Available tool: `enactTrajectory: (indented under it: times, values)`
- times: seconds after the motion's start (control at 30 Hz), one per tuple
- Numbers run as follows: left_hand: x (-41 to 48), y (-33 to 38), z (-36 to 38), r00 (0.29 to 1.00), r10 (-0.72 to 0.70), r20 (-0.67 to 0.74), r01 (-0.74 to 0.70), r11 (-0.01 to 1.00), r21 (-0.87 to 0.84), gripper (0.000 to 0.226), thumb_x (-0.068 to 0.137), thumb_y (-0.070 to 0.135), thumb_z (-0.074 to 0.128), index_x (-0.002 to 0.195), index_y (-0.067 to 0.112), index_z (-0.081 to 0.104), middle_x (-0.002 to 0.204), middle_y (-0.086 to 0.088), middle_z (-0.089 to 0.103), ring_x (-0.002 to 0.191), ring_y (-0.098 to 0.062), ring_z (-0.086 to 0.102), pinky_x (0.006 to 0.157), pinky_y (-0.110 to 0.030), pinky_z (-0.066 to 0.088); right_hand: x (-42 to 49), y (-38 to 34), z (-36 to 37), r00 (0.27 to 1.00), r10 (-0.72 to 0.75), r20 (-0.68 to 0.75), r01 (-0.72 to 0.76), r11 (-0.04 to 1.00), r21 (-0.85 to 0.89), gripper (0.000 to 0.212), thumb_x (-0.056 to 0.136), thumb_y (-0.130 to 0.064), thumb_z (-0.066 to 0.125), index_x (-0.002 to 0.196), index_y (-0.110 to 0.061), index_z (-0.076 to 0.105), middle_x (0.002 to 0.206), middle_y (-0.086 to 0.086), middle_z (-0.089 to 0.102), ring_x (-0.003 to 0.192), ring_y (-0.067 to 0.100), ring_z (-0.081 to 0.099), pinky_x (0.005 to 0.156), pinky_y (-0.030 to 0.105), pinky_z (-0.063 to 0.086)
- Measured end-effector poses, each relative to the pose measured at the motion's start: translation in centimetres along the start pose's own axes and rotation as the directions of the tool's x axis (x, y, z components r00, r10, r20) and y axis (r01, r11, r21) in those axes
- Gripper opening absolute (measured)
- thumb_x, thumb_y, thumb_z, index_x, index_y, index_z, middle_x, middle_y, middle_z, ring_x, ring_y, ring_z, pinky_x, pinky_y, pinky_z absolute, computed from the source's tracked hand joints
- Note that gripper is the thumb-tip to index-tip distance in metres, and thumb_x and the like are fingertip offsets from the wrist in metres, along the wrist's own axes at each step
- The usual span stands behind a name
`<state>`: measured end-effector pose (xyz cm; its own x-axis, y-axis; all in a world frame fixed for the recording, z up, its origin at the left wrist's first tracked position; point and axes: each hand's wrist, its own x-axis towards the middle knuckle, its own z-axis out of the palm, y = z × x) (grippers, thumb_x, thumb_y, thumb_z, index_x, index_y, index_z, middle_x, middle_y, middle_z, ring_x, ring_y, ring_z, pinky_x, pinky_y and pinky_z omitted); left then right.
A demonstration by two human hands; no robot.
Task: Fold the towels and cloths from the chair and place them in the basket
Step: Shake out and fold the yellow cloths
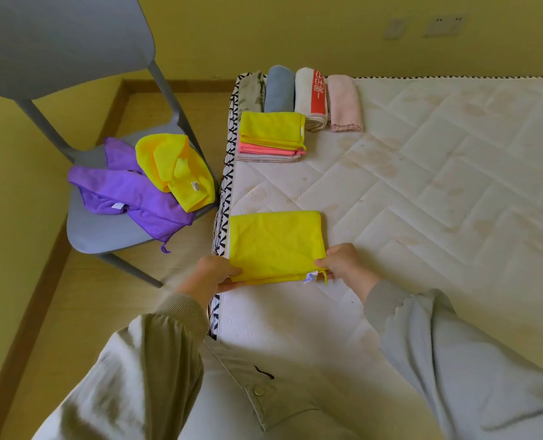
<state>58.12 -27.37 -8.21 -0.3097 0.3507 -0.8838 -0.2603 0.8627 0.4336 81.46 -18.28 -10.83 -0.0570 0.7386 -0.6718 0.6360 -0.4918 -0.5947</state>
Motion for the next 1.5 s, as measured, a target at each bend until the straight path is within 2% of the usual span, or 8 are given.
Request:
enactTrajectory:
  times: [0.07, 0.2, 0.37, 0.57, 0.67, 0.9, 1.3, 1.5]
  values:
    - [-0.1, -0.2, 0.1, 0.999, 0.035, -0.008, -0.034, 0.998, 0.06, 0.024, 0.085, -0.003, 0.065, 0.077, 0.008, 0.045, 0.072, -0.012, 0.051, 0.064, -0.024, 0.055, 0.087, -0.048, 0.053, 0.1, 0.2, 0.2, 0.998, -0.055, -0.042, 0.054, 0.998, -0.037, 0.048, 0.077, 0.001, 0.07, 0.051, -0.013, 0.032, 0.043, 0.005, 0.038, 0.032, 0.013, 0.044, 0.035, 0.019, 0.036]
    - [-0.5, -0.9, 0.1, 0.977, 0.203, -0.062, -0.181, 0.949, 0.258, 0.016, 0.087, 0.005, 0.066, 0.093, 0.008, 0.052, 0.091, -0.016, 0.059, 0.068, -0.027, 0.061, 0.064, -0.038, 0.059, -0.3, 0.5, 0.9, 0.987, -0.142, -0.081, 0.125, 0.976, -0.18, 0.038, 0.074, -0.009, 0.069, 0.056, -0.014, 0.036, 0.056, 0.012, 0.042, 0.055, 0.026, 0.044, 0.055, 0.03, 0.035]
    - [0.3, -1.5, 0.9, 0.677, 0.729, -0.107, -0.331, 0.431, 0.839, 0.048, 0.091, 0.027, 0.051, 0.136, 0.012, 0.041, 0.129, -0.012, 0.05, 0.115, -0.032, 0.048, 0.085, -0.04, 0.043, -1.9, -0.8, 1.2, 0.784, -0.512, -0.352, 0.329, 0.822, -0.464, 0.039, 0.082, -0.019, 0.06, 0.117, -0.003, 0.052, 0.107, 0.017, 0.06, 0.1, 0.037, 0.055, 0.081, 0.04, 0.042]
    - [3.3, 0.9, 3.6, 0.557, 0.811, 0.18, -0.399, 0.071, 0.914, 0.057, 0.099, 0.024, 0.033, 0.152, 0.02, 0.014, 0.16, -0.004, 0.005, 0.147, -0.027, 0.003, 0.116, -0.047, 0.009, 0.5, -4.7, 4.3, 0.668, -0.744, -0.033, 0.54, 0.514, -0.667, 0.056, 0.09, -0.01, 0.046, 0.144, -0.007, 0.033, 0.153, 0.01, 0.029, 0.143, 0.026, 0.022, 0.116, 0.043, 0.019]
    - [5.2, 0.8, 4.6, 0.609, 0.767, 0.203, -0.38, 0.058, 0.923, 0.054, 0.101, 0.033, 0.019, 0.153, 0.026, 0.005, 0.16, 0.003, -0.004, 0.147, -0.021, -0.007, 0.115, -0.051, -0.001, 2.2, -3.1, 6.6, 0.744, -0.654, 0.138, 0.473, 0.369, -0.8, 0.057, 0.097, -0.026, 0.03, 0.151, -0.012, 0.017, 0.16, 0.002, 0.01, 0.147, 0.017, 0.004, 0.117, 0.045, 0.001]
    - [7.7, -1.3, 5.0, 0.522, 0.841, 0.141, -0.391, 0.089, 0.916, 0.062, 0.091, 0.04, 0.02, 0.151, 0.026, 0.018, 0.159, 0.001, 0.013, 0.147, -0.02, 0.007, 0.114, -0.054, 0.006, 3.4, -1.1, 7.0, 0.731, -0.671, 0.121, 0.429, 0.315, -0.847, 0.063, 0.091, -0.04, 0.026, 0.147, -0.012, 0.032, 0.156, 0.003, 0.026, 0.145, 0.017, 0.02, 0.116, 0.05, 0.016]
    - [7.9, -1.1, 4.8, 0.549, 0.821, 0.153, -0.39, 0.09, 0.916, 0.065, 0.092, 0.046, 0.008, 0.153, 0.025, 0.004, 0.161, -0.002, 0.001, 0.147, -0.02, -0.008, 0.117, -0.048, -0.004, 6.1, 1.8, 0.5, 0.805, -0.593, 0.021, 0.333, 0.422, -0.844, 0.07, 0.091, -0.049, 0.0, 0.152, -0.015, 0.006, 0.16, -0.002, 0.0, 0.147, 0.013, -0.004, 0.118, 0.044, 0.0]
    - [6.3, 2.9, 2.8, 0.64, 0.716, 0.279, -0.346, -0.057, 0.937, 0.065, 0.095, 0.054, 0.032, 0.151, 0.028, 0.013, 0.154, -0.003, 0.021, 0.144, -0.024, 0.013, 0.113, -0.06, 0.005, 5.0, 0.5, 0.4, 0.811, -0.576, -0.096, 0.392, 0.66, -0.641, 0.061, 0.087, -0.052, 0.033, 0.131, -0.012, 0.048, 0.145, 0.007, 0.04, 0.137, 0.025, 0.029, 0.113, 0.038, 0.022]
